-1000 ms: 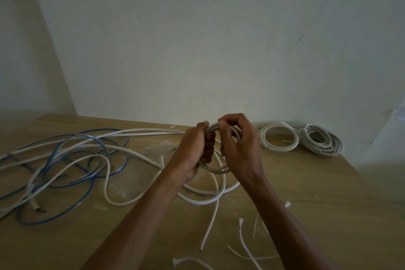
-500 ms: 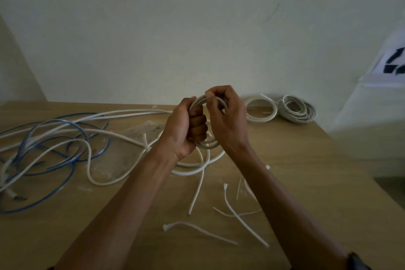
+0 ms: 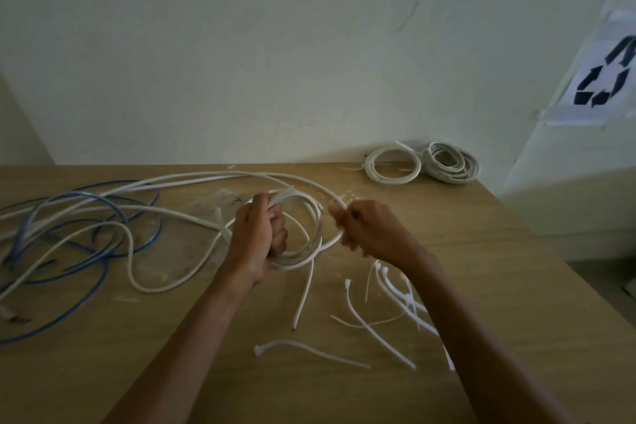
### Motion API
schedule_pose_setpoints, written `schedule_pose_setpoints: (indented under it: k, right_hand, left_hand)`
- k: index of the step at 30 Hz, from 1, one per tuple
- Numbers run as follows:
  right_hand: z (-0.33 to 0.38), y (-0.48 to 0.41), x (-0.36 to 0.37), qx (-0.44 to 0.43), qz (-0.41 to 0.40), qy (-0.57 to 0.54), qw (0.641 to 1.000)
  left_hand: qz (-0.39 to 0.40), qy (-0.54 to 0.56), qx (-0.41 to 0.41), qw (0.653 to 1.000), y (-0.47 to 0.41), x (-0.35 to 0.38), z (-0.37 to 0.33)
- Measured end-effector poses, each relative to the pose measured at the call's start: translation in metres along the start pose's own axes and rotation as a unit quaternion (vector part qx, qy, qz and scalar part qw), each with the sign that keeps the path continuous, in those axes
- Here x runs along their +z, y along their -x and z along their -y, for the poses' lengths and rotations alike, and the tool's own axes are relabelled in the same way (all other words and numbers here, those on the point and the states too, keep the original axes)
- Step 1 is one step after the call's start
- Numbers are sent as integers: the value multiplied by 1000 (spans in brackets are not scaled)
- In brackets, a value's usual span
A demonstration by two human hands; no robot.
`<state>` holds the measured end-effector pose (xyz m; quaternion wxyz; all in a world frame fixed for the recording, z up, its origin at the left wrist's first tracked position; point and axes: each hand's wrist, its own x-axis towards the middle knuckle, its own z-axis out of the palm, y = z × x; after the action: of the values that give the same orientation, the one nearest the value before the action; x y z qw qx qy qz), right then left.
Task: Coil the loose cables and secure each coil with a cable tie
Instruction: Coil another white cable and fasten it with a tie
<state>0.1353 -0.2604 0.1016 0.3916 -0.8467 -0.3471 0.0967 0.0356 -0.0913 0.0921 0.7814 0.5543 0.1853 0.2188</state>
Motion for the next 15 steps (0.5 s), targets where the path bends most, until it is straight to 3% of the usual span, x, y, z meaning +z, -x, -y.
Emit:
schedule_pose_setpoints:
  k: [3, 6, 10, 13, 15]
  right_hand:
    - [-1, 13, -7, 110, 217, 211, 947]
    - [2, 18, 3, 136, 284, 242, 918]
    - [4, 14, 5, 34, 202, 254, 945]
    - [9, 12, 2, -82, 75, 76, 991]
    - [12, 12, 5, -123, -2, -48, 991]
  left_hand:
    - [-16, 15, 6, 1000, -3, -7, -2]
    - [-29, 25, 9, 999, -5, -11, -4]
    - [-37, 26, 8, 999, -4, -12, -4]
    - [-48, 29, 8, 998, -4, -9, -3]
    - [-58, 31, 1, 998, -4, -8, 0]
